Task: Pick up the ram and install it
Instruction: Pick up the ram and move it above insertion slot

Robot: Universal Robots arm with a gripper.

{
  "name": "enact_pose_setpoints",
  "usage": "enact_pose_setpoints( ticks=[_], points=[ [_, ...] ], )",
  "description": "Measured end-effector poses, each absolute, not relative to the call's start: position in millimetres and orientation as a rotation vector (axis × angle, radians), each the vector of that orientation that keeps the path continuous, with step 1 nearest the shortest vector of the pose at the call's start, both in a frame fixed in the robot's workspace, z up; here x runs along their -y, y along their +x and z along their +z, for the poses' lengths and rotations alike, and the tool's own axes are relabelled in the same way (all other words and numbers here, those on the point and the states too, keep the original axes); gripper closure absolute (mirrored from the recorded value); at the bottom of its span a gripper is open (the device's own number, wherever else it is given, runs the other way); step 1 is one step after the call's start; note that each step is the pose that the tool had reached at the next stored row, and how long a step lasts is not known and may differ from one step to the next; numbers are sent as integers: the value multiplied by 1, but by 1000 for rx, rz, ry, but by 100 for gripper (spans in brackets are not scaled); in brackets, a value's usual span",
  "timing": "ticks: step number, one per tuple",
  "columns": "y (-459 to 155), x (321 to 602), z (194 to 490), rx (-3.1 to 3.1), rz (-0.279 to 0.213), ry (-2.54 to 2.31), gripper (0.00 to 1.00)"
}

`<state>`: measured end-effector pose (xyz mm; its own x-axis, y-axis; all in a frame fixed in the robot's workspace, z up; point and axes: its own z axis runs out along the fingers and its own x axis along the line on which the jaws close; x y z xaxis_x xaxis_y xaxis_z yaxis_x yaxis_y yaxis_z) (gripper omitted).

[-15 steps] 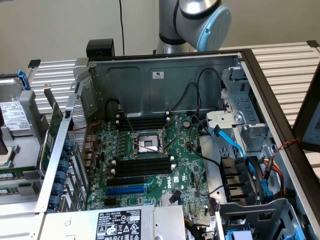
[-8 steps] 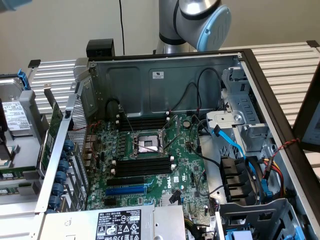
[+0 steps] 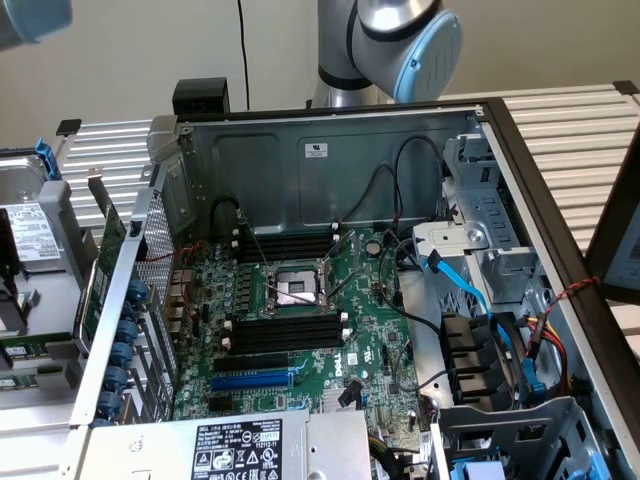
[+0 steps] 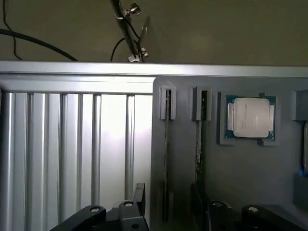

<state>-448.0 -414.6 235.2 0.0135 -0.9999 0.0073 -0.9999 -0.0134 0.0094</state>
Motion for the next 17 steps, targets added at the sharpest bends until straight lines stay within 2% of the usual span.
enact_pose_setpoints(
  ticks=[17],
  points=[
    [-449, 415, 213, 2195, -18, 2230, 49]
  ],
)
